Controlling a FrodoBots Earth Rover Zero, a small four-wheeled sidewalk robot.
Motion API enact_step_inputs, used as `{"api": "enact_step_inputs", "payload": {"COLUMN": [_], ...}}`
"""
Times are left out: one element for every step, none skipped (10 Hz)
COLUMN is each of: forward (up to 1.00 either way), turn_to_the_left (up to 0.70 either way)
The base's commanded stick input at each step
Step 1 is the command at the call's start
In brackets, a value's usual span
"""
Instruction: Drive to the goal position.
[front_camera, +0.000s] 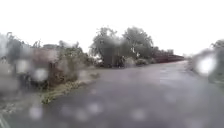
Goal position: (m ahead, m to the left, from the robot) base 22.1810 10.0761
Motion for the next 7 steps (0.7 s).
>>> {"api": "enact_step_inputs", "payload": {"forward": [1.0, 1.0, 1.0, 1.0, 1.0, 1.0, 1.0], "turn_to_the_left": [0.0, 0.0, 0.0, 0.0, 0.0, 0.0, 0.0]}}
